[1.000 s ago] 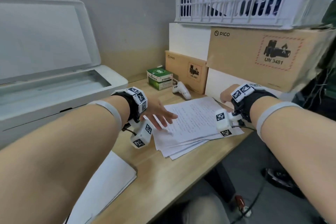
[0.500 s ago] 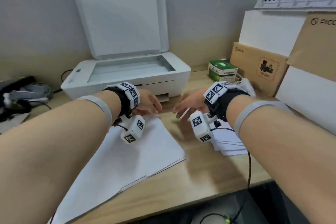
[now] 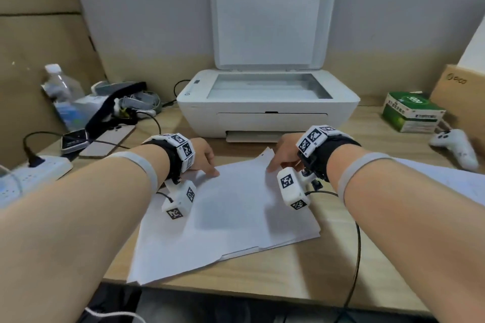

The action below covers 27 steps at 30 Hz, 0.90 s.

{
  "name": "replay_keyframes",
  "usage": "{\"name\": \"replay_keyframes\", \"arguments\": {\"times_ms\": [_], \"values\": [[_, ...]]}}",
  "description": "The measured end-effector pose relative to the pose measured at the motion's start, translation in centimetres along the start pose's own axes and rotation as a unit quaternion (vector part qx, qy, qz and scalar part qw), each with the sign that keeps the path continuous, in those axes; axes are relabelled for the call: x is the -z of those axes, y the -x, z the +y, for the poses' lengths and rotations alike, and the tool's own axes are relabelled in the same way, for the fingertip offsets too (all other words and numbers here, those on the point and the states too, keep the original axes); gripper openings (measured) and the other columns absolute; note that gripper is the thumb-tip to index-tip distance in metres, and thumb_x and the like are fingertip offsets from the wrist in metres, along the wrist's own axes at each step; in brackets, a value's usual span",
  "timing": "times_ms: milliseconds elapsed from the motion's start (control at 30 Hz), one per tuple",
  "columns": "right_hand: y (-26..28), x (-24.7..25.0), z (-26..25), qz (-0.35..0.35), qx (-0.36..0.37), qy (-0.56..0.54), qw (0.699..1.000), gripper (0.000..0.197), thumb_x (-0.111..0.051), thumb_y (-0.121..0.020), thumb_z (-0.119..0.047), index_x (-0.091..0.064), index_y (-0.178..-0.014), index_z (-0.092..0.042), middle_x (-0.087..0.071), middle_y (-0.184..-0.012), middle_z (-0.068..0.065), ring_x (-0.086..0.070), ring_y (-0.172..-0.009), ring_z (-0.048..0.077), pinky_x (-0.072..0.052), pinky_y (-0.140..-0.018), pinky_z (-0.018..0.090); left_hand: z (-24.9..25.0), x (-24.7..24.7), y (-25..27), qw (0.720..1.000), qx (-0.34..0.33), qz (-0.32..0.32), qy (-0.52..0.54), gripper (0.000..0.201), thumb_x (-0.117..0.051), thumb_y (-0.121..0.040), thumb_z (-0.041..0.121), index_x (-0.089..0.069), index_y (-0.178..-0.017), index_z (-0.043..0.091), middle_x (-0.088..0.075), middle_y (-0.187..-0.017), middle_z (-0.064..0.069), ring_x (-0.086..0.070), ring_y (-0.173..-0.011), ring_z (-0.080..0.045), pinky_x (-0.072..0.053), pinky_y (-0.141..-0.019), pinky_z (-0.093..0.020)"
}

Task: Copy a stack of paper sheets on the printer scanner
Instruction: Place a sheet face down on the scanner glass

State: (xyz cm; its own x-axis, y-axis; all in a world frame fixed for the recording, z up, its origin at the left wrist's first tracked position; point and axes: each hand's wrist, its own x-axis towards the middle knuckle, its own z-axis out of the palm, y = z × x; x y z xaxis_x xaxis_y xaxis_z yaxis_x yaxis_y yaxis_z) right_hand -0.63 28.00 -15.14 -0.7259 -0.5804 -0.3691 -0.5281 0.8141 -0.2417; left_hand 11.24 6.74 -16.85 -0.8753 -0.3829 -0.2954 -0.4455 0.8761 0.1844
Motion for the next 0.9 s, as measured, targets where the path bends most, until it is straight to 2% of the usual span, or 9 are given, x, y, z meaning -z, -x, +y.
{"name": "replay_keyframes", "arguments": {"times_ms": [100,167,333,433,500,600,733,833,900], "values": [[-0.3,0.1,-0.4,0.012,0.011,-0.016,1.0,0.032,-0.079,-0.066,-0.042,-0.068,-0.074,-0.013,-0.067,-0.069,0.008,-0.058,-0.059,0.024,-0.058,-0.071,0.038,-0.1,0.0,0.1,1.0,-0.005,0.005,0.012,0.027,-0.082,-0.073,0.038,-0.071,-0.087,0.018,-0.065,-0.081,0.003,-0.056,-0.074,-0.015,-0.05,-0.073,-0.028],[0.0,0.5,-0.4,0.019,0.006,-0.039,0.999,0.033,-0.081,-0.065,-0.037,-0.073,-0.08,-0.008,-0.074,-0.077,0.011,-0.063,-0.061,0.024,-0.059,-0.077,0.043,-0.1,0.0,0.1,1.0,-0.015,0.015,0.014,0.022,-0.082,-0.074,0.036,-0.071,-0.082,0.019,-0.064,-0.076,0.005,-0.055,-0.069,-0.011,-0.047,-0.065,-0.022],[0.9,1.7,0.3,0.042,0.015,-0.088,0.995,0.033,-0.077,-0.074,-0.031,-0.075,-0.088,-0.001,-0.075,-0.08,0.015,-0.074,-0.071,0.029,-0.061,-0.075,0.048,-0.1,0.5,0.3,0.997,-0.032,0.061,0.042,0.016,-0.084,-0.068,0.036,-0.075,-0.069,0.023,-0.067,-0.063,0.013,-0.058,-0.062,-0.01,-0.049,-0.061,-0.023],[1.6,2.2,0.3,0.061,0.004,-0.061,0.996,0.032,-0.066,-0.089,-0.034,-0.075,-0.099,-0.005,-0.076,-0.089,0.012,-0.074,-0.086,0.031,-0.059,-0.083,0.042,-0.1,1.3,0.3,0.996,-0.04,0.058,0.053,0.009,-0.082,-0.069,0.036,-0.077,-0.066,0.03,-0.072,-0.068,0.016,-0.067,-0.074,-0.013,-0.057,-0.071,-0.028],[2.4,2.8,0.1,0.068,-0.007,-0.02,0.997,0.034,-0.058,-0.095,-0.034,-0.072,-0.106,-0.005,-0.075,-0.099,0.013,-0.072,-0.092,0.031,-0.057,-0.074,0.035,0.0,1.8,0.6,0.996,-0.044,0.05,0.064,0.009,-0.079,-0.075,0.032,-0.077,-0.067,0.03,-0.074,-0.073,0.014,-0.069,-0.078,-0.011,-0.058,-0.077,-0.028],[3.8,4.0,0.3,0.059,-0.011,0.019,0.998,0.035,-0.056,-0.097,-0.034,-0.072,-0.108,-0.005,-0.074,-0.101,0.011,-0.07,-0.085,0.028,-0.054,-0.066,0.03,0.2,2.3,1.3,0.992,-0.03,0.034,0.12,0.01,-0.075,-0.081,0.033,-0.077,-0.079,0.024,-0.076,-0.077,0.008,-0.068,-0.073,-0.006,-0.056,-0.073,-0.025],[5.0,6.5,0.9,0.08,0.017,-0.027,0.996,0.018,-0.062,-0.093,-0.033,-0.073,-0.094,-0.02,-0.075,-0.081,0.001,-0.07,-0.067,0.02,-0.056,-0.055,0.022,0.1,3.3,2.4,0.988,-0.016,-0.029,0.153,0.029,-0.073,-0.08,0.047,-0.075,-0.096,0.022,-0.077,-0.089,0.007,-0.072,-0.089,-0.009,-0.055,-0.079,-0.026],[5.3,8.9,1.2,0.136,0.055,-0.119,0.982,0.01,-0.069,-0.081,-0.04,-0.071,-0.083,-0.03,-0.076,-0.087,0.005,-0.074,-0.083,0.029,-0.061,-0.079,0.042,-0.1,5.0,3.4,0.992,0.016,-0.047,0.119,0.065,-0.074,-0.063,0.069,-0.073,-0.104,0.018,-0.076,-0.097,0.0,-0.072,-0.094,-0.019,-0.055,-0.09,-0.034],[5.6,10.8,1.4,0.163,0.079,-0.167,0.969,0.014,-0.069,-0.078,-0.04,-0.07,-0.085,-0.028,-0.074,-0.093,0.012,-0.073,-0.082,0.035,-0.059,-0.08,0.046,-0.6,6.9,4.0,0.997,0.031,-0.034,0.065,0.095,-0.069,-0.044,0.086,-0.071,-0.108,0.016,-0.073,-0.102,-0.009,-0.071,-0.093,-0.028,-0.056,-0.091,-0.042]]}}
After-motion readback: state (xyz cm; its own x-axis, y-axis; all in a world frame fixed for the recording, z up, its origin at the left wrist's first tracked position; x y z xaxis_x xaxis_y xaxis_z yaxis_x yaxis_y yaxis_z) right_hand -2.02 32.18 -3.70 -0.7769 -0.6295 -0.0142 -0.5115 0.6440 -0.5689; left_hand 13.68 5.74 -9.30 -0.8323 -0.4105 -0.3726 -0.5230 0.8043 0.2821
